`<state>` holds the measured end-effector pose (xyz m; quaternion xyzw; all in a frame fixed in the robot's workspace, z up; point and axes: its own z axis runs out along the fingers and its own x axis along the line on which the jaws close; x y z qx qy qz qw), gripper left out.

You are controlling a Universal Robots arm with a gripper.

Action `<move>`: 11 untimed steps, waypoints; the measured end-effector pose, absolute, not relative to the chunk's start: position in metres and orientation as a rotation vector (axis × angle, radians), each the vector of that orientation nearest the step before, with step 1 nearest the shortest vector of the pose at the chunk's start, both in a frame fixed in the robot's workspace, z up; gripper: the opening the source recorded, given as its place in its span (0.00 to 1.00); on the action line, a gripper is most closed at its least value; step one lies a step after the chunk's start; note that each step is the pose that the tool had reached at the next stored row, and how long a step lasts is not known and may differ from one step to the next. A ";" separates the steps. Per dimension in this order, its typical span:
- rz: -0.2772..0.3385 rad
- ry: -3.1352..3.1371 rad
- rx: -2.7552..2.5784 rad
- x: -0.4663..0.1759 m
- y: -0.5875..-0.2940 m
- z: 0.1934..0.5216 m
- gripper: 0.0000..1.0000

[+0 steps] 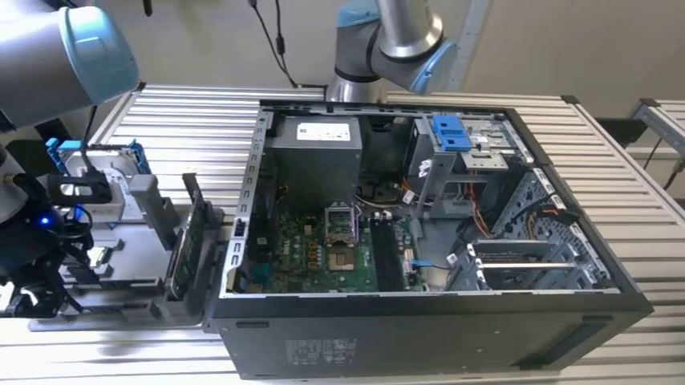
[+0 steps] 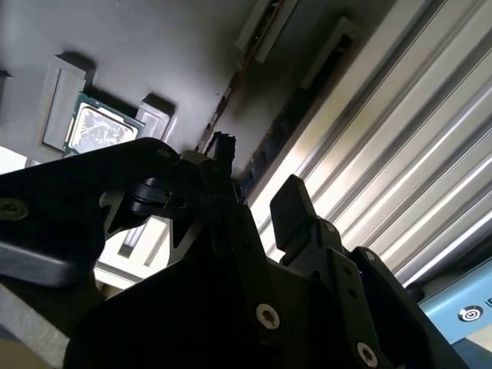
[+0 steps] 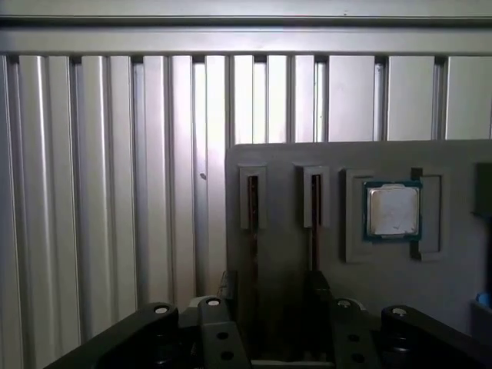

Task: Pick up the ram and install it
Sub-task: 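Pick up the ram and move it above insertion slot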

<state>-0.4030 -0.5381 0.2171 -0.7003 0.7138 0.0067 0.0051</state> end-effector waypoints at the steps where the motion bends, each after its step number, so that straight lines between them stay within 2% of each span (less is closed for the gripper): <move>1: 0.021 2.236 -2.193 -0.403 -0.539 0.216 0.48; 11: 0.023 2.236 -2.193 -0.403 -0.545 0.204 0.48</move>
